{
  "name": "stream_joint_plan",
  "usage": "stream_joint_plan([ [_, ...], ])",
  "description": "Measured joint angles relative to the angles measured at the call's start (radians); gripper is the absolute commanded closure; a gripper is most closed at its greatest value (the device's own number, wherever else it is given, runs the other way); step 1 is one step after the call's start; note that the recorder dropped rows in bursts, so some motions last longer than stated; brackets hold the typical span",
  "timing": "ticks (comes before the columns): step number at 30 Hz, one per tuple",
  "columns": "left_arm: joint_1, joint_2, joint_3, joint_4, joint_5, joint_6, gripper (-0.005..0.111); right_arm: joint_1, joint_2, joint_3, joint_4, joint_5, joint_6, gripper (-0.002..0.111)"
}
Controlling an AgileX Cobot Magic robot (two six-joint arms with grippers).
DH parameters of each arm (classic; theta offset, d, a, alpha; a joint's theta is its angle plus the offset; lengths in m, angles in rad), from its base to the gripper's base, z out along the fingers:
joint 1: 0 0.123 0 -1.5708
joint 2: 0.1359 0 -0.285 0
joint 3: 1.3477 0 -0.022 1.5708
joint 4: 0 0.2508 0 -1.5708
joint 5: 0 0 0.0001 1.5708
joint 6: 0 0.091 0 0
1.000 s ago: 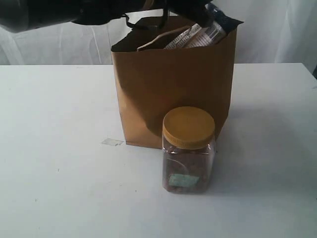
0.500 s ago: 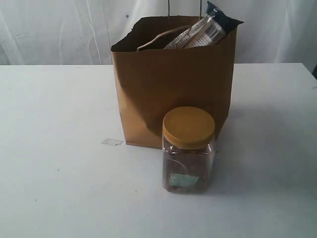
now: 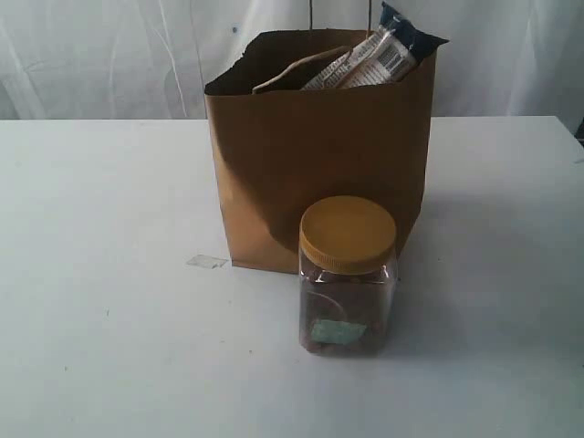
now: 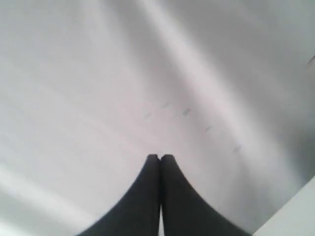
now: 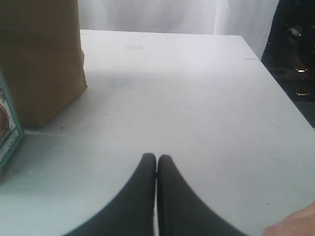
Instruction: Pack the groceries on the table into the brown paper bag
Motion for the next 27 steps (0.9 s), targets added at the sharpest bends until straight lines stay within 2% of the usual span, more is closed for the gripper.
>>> stream_joint_plan([
  [3,0.058,-0.007,0.057,-0.001,0.250,0.154,0.107,0.000,0.000,0.000,0.000,0.000,0.000,0.108],
  [5,0.153,-0.004,0.100,-0.035,0.317,0.216,0.107,0.000,0.000,0.000,0.000,0.000,0.000,0.108],
  [11,0.507,-0.003,0.231,-0.273,0.179,0.210,0.107,0.000,0.000,0.000,0.000,0.000,0.000,0.108],
  [15,0.692,-0.008,0.329,-0.506,0.144,0.162,0.107,0.000,0.000,0.000,0.000,0.000,0.000,0.108],
  [17,0.760,-0.029,0.385,-0.601,0.116,0.142,0.107,0.000,0.000,0.000,0.000,0.000,0.000,0.108],
  [21,0.844,-0.145,0.496,-0.711,0.024,0.038,0.107,0.000,0.000,0.000,0.000,0.000,0.000,0.108],
  [25,0.869,-0.323,0.565,-0.733,-0.011,-0.161,0.107,0.000,0.000,0.000,0.000,0.000,0.000,0.108],
  [27,0.872,-0.419,0.578,-0.680,-0.017,-0.292,0.107,0.000,0.000,0.000,0.000,0.000,0.000,0.108],
])
